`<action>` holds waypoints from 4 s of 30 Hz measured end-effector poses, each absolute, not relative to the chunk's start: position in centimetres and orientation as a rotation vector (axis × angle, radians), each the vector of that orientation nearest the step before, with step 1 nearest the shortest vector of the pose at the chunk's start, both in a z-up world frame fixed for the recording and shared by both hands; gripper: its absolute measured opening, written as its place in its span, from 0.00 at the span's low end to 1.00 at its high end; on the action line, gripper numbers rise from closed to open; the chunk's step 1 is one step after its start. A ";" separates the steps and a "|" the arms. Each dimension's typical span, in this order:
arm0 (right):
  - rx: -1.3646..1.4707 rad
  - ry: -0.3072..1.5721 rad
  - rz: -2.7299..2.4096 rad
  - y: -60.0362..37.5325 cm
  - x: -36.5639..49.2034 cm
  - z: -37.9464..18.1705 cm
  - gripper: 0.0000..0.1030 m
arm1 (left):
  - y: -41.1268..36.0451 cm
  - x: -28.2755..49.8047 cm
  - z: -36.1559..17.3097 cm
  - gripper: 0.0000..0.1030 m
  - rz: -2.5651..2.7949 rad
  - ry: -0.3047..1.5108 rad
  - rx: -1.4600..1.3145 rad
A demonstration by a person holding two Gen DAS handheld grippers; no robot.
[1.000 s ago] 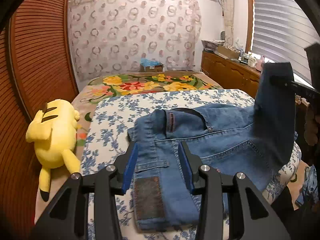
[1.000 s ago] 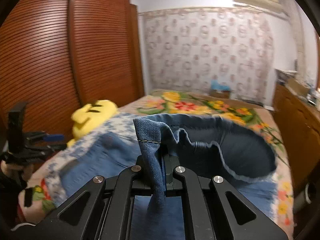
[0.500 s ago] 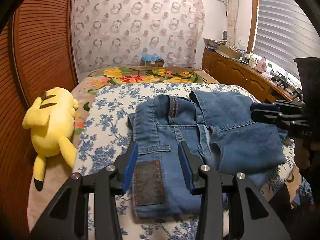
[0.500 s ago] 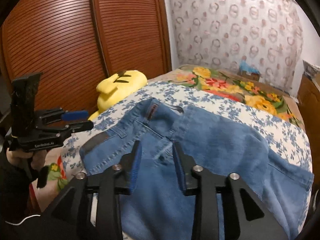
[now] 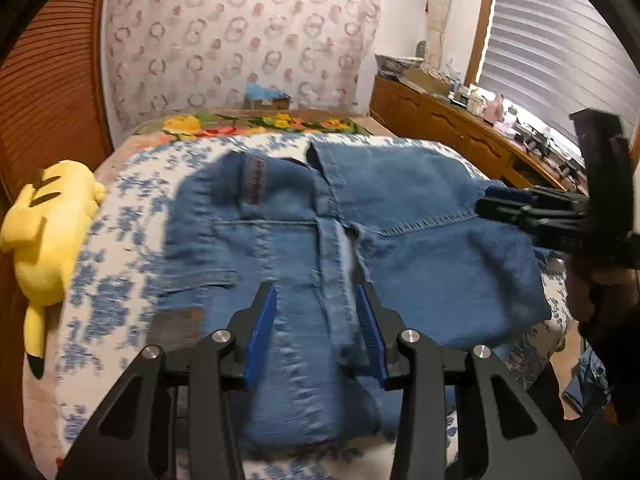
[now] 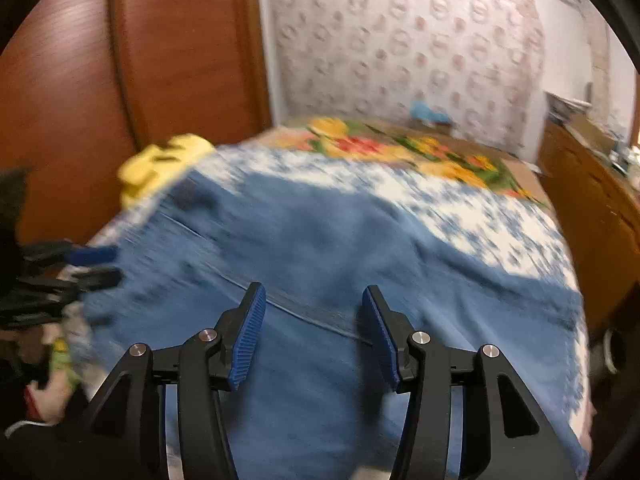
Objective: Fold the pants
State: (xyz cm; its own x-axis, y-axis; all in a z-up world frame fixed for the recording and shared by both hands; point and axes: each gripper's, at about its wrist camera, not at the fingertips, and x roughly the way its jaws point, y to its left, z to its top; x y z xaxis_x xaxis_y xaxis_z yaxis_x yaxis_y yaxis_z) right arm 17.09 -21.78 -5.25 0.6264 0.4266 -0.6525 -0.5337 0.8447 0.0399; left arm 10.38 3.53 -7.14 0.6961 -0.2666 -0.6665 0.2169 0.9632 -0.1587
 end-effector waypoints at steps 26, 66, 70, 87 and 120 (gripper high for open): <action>-0.090 0.811 0.468 -24.3 18.5 -10.4 0.59 | -1.2 8.3 -6.2 0.04 -0.331 0.667 -0.002; -0.360 0.741 0.819 -7.6 25.6 -6.3 0.06 | 7.8 6.3 -8.7 0.05 -0.205 0.714 -0.083; -0.303 0.647 0.848 -8.4 24.6 -3.9 0.00 | 8.6 5.3 -6.8 0.05 -0.194 0.657 -0.092; -0.253 0.644 0.806 -6.1 23.3 -1.9 0.24 | 10.7 5.5 -6.1 0.17 -0.095 0.687 -0.066; -0.127 0.670 0.557 -26.6 14.7 -5.0 0.48 | -1.1 10.1 -5.9 0.54 -0.307 0.730 -0.001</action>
State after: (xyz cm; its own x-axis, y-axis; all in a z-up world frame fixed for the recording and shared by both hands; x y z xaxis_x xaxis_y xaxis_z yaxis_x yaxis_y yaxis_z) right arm 14.66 -26.60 -5.04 0.6445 0.4481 -0.6196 -0.5275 0.8471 0.0639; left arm 10.11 -1.07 -5.92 0.7024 -0.2761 -0.6560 0.2752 0.9554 -0.1075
